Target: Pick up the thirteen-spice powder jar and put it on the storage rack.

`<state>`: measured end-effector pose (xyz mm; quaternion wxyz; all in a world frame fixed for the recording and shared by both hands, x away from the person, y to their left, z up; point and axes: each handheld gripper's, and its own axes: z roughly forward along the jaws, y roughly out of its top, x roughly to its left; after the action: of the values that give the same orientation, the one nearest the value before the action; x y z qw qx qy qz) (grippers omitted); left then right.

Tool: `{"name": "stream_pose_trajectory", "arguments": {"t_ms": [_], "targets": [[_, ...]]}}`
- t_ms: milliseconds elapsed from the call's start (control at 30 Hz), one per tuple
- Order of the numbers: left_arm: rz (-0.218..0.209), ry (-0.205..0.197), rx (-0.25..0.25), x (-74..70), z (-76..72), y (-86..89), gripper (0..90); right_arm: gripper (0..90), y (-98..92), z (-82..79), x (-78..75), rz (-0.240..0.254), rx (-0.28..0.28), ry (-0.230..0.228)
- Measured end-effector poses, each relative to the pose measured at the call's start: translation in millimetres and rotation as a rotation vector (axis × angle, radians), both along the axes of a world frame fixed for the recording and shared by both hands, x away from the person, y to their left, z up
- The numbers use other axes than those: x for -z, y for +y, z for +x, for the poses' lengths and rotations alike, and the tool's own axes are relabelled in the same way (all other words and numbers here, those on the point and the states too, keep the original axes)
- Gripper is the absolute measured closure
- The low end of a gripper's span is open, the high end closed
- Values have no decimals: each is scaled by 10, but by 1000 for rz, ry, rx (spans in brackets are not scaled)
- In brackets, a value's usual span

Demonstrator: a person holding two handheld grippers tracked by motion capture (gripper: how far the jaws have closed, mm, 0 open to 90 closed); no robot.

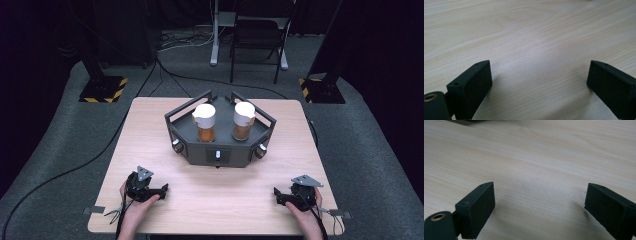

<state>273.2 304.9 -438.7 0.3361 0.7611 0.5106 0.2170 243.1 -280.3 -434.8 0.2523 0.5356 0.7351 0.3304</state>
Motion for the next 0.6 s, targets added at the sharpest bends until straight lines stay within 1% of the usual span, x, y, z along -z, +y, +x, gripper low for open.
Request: {"name": "stream_pose_trajectory", "arguments": {"t_ms": [67, 133, 200, 267, 600], "targets": [[0, 0, 0, 0, 0, 0, 60, 86, 25, -7, 2, -14, -1, -5], [0, -1, 0, 1, -1, 0, 59, 79, 48, 4, -5, -31, -6, 2], [0, 0, 0, 1, -2, -1, 60, 77, 34, 16, -7, -19, -2, 9], [0, 0, 0, 0, -5, -3, 59, 70, 1, 41, -16, 3, 3, 27], [0, 1, 0, 0, -5, -3, 59, 57, -3, 50, -15, 1, -4, 29]]}}
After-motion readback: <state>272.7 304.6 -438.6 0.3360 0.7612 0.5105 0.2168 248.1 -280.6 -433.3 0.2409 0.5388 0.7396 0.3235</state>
